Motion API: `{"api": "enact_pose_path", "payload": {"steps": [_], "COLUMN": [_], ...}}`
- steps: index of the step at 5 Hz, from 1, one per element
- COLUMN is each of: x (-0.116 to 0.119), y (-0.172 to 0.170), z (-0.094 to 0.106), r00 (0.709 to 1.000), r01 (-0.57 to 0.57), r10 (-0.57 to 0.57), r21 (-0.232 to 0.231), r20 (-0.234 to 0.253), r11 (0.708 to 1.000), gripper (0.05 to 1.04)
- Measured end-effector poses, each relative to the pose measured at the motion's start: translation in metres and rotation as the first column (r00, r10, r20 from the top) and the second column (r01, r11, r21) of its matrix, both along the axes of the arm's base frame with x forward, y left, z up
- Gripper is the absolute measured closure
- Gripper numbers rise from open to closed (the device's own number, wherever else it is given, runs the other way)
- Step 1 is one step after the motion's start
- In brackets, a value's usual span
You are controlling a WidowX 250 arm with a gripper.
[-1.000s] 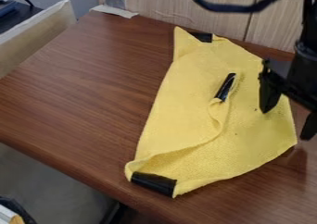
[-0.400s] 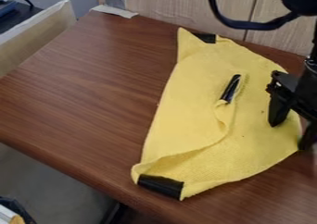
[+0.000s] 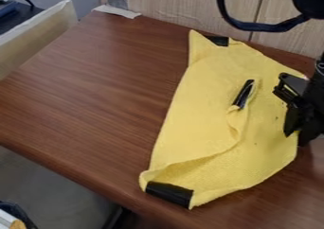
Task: Fold the cloth from top right to left
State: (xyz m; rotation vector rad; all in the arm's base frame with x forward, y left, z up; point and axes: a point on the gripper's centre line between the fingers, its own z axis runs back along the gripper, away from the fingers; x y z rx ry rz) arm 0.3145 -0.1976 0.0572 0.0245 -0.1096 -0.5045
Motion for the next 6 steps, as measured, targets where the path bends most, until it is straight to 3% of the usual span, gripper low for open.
{"api": "enact_pose_path", "payload": {"steps": [1,2,4,5,6], "x": [0.000,0.007,0.019,0.020,0.021], "y": [0.002,0.009,0.044,0.074,0.108], "z": [0.003,0.034,0.079,0.087,0.078], "r00": [1.000,0.996,0.971,0.945,0.909], "r01": [-0.008,-0.036,-0.139,-0.246,-0.367], "r10": [0.008,0.037,0.151,0.258,0.378], "r21": [0.002,-0.023,-0.073,-0.080,-0.095], "r20": [0.004,0.080,0.186,0.203,0.173], "r11": [1.000,0.999,0.988,0.966,0.925], "gripper": [1.014,1.024,1.024,1.024,1.024]}}
